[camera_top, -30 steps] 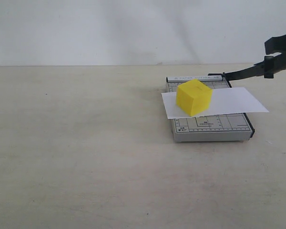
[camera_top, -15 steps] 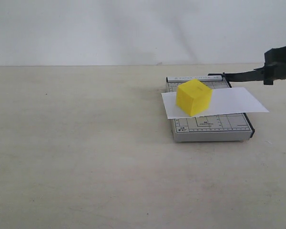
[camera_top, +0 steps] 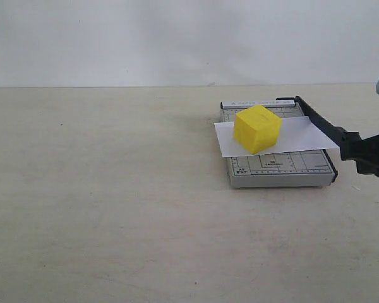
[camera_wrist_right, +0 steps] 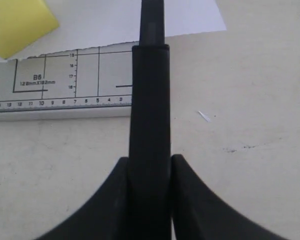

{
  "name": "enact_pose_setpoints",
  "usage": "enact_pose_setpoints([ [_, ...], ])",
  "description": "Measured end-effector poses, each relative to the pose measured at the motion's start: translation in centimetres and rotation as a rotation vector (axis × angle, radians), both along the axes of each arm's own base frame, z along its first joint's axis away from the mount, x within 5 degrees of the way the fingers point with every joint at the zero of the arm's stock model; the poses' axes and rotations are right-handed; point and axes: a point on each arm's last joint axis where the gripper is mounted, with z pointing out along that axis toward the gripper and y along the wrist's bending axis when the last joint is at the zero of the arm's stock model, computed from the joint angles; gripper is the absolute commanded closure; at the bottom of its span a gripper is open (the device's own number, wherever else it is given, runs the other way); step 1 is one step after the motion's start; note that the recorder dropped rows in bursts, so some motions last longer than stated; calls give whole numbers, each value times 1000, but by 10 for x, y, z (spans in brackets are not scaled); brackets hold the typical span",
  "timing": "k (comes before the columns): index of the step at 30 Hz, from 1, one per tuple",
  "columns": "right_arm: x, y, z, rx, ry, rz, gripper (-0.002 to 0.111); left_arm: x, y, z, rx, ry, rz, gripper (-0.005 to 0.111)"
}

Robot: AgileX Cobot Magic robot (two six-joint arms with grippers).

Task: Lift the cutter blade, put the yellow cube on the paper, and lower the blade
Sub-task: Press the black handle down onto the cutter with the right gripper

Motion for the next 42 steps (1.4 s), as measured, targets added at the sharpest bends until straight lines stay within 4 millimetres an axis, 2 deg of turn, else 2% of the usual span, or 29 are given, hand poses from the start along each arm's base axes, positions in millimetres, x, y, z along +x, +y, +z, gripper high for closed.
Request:
enact_pose_setpoints([
  [13, 0, 0, -42, -3, 136, 8, 108, 0, 0, 0, 0, 0, 0, 102],
  [29, 1, 0, -44, -11, 144, 21, 108, 0, 0, 0, 0, 0, 0, 102],
  [32, 1, 0, -44, -8, 144, 19, 98, 0, 0, 0, 0, 0, 0, 102],
  [36, 1, 0, -44, -6, 144, 17, 72, 0, 0, 0, 0, 0, 0, 102],
  [38, -7, 2, -51, 13, 218, 27, 62, 0, 0, 0, 0, 0, 0, 102],
  [40, -18, 4, -59, 27, 310, 44, 59, 0, 0, 0, 0, 0, 0, 102],
  [42, -19, 4, -60, 30, 319, 42, 60, 0, 0, 0, 0, 0, 0, 102],
])
